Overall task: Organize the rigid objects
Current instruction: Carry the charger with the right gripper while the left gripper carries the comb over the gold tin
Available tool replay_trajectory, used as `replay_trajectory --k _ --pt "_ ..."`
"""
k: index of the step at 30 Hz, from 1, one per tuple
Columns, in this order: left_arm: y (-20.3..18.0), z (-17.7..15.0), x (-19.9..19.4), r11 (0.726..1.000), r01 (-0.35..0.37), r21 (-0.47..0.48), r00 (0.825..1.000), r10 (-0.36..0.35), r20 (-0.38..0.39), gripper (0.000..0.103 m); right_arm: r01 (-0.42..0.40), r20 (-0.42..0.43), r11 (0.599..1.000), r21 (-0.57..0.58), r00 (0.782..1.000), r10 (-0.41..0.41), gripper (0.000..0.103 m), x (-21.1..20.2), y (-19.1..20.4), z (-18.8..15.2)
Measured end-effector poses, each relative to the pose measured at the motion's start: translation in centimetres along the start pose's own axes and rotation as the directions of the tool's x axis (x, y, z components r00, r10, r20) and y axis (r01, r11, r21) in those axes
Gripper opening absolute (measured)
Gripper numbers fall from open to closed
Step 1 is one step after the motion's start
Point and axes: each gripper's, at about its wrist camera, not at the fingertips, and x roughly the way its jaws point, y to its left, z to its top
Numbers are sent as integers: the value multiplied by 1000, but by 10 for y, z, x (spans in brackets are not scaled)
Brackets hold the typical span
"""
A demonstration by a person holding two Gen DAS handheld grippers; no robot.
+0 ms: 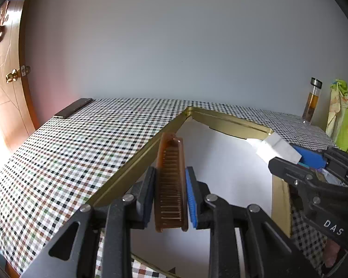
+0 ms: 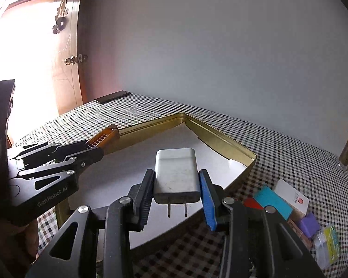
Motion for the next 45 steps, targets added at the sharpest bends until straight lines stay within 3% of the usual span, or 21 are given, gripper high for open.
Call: replay_trajectory --k 45 --pt "21 12 33 999 -52 -10 997 51 -53 24 19 -71 1000 17 997 -18 41 59 4 16"
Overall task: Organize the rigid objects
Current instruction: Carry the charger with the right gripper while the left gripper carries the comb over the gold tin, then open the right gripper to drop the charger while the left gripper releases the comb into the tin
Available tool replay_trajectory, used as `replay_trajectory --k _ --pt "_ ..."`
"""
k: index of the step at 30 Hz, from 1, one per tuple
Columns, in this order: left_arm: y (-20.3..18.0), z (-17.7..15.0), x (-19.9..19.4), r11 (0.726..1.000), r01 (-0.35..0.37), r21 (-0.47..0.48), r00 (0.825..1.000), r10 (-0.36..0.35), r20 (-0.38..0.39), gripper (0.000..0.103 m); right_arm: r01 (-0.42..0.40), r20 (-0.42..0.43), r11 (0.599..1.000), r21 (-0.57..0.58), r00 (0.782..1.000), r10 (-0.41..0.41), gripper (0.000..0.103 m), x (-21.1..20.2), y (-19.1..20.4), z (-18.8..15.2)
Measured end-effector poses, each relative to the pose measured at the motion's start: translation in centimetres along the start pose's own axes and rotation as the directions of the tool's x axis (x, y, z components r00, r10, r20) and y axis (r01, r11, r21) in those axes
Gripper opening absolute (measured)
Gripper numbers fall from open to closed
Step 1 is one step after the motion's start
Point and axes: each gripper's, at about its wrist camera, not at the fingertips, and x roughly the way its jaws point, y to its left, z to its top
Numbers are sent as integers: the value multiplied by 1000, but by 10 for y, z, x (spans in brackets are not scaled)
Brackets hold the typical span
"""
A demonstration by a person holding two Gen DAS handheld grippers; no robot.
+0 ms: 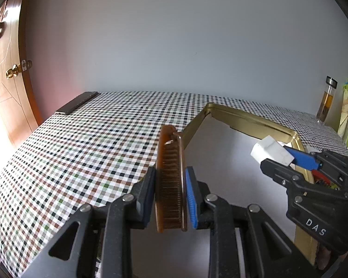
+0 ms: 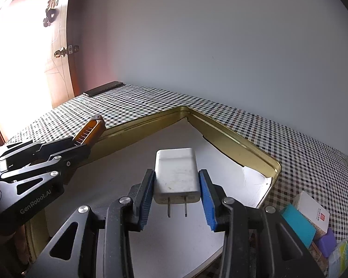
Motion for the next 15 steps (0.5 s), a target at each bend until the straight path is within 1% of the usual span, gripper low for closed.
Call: replay_trajectory --k 15 --pt "-2 2 4 1000 -5 2 1000 5 -5 24 -5 -5 1000 3 1000 5 41 10 -1 0"
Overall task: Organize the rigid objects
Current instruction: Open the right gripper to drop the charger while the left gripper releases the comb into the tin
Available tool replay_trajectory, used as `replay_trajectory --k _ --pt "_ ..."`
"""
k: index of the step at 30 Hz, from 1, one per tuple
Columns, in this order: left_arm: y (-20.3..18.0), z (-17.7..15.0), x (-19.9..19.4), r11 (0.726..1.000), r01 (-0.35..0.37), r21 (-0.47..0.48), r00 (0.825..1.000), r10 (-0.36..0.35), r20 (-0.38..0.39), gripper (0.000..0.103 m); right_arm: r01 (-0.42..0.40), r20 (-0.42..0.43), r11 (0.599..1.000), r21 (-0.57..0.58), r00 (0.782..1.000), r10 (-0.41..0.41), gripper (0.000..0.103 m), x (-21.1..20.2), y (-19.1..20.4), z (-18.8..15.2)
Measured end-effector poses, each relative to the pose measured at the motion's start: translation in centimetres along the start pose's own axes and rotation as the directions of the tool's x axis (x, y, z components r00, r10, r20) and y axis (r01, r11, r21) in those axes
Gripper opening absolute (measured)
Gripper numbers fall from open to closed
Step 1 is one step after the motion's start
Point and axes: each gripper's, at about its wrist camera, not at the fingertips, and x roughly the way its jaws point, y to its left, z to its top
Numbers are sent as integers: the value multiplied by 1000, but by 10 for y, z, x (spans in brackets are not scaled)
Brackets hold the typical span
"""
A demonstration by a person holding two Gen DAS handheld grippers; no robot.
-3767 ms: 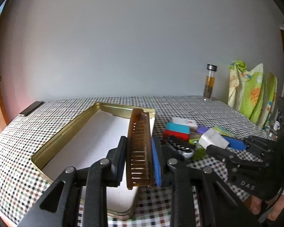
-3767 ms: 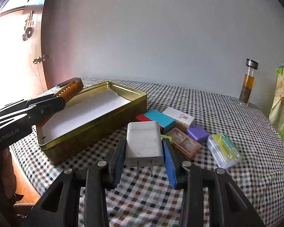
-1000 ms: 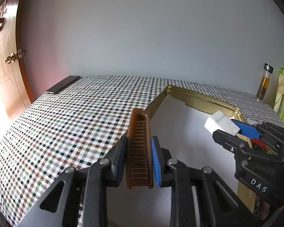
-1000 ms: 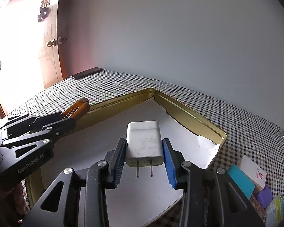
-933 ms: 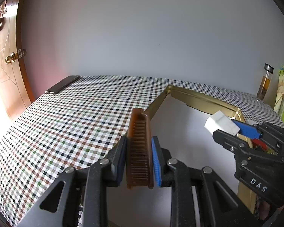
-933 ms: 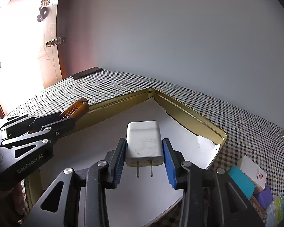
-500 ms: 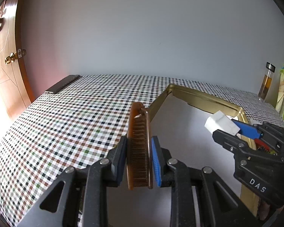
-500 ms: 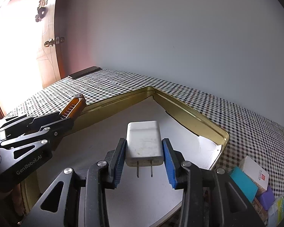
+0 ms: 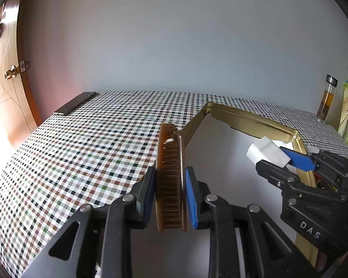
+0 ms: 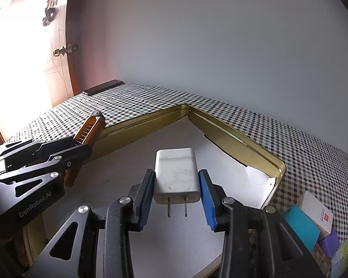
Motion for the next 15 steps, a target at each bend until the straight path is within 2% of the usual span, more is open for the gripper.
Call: replay_trajectory --k 7,10,11,13,14,15 --pt "-1 0 1 1000 0 13 1000 0 -6 24 7 1 1000 -3 1000 -7 41 -1 2 0" --pt "-1 1 -1 1000 24 12 1000 -24 -4 40 -14 3 1000 -3 1000 14 42 -2 2 0" --pt "-2 1 -2 999 34 14 999 -34 2 49 -19 9 1000 -2 1000 19 44 -2 2 0" --pt "-5 1 -8 1000 -3 26 1000 2 26 61 -4 26 1000 -5 1000 4 57 -6 3 1" --pt "-6 1 -9 999 -35 30 999 34 35 69 -3 35 1000 -5 999 3 57 -8 3 0" --pt "-5 1 -11 999 -38 26 998 37 43 72 -1 45 1000 -2 999 1 58 -11 2 0"
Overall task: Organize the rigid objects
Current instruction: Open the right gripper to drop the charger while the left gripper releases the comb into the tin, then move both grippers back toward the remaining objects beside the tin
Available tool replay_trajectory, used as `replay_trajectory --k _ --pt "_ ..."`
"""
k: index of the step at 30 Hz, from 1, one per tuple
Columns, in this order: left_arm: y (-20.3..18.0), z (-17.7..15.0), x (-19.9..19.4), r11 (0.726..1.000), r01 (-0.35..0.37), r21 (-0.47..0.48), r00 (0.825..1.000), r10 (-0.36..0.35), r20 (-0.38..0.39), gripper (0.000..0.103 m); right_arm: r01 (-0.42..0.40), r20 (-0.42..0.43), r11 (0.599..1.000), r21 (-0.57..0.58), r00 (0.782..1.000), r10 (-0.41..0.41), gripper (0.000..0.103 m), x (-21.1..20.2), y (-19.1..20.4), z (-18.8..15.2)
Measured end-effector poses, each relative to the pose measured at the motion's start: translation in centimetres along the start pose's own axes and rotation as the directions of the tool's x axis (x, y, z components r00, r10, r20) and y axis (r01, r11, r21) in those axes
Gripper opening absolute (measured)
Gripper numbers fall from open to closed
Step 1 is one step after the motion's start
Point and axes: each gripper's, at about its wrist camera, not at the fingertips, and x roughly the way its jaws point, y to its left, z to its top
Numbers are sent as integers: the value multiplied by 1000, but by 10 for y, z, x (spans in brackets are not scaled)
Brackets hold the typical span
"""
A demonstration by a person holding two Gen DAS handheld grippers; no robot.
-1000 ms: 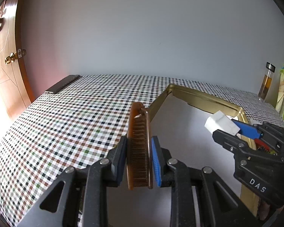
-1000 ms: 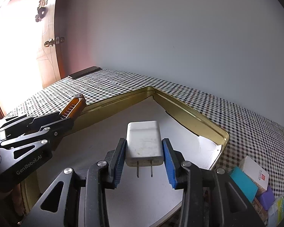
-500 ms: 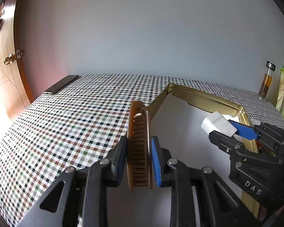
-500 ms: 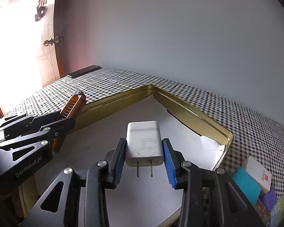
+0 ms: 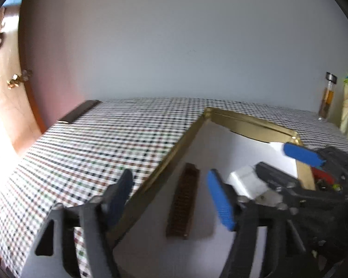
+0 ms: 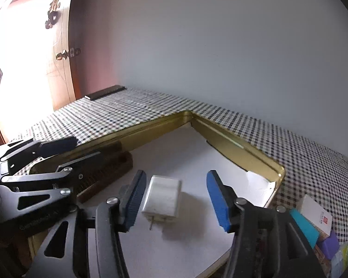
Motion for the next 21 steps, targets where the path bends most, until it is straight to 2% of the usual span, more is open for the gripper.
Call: replay_trajectory --k 2,4,6,9,15,21 --pt "4 -2 -3 999 22 -26 1000 -22 1 78 13 10 1000 10 1000 -13 63 -5 -3 0" --pt "5 -4 -9 999 13 -43 1000 -12 18 86 24 22 999 23 999 -24 70 -11 -6 -2" --pt "3 -6 -16 999 3 -51 999 -1 33 95 23 33 999 40 999 -25 71 -19 -10 -4" --pt "-4 -12 -26 998 21 -64 998 -18 54 96 27 50 999 45 998 -29 72 -34 -14 -10" --pt "-37 -22 -42 998 45 -47 996 -41 75 96 89 84 995 55 992 -93 75 -69 -29 -27" --pt "-84 -24 -56 996 93 16 990 -94 107 96 198 127 974 106 969 -211 81 -113 -72 -56"
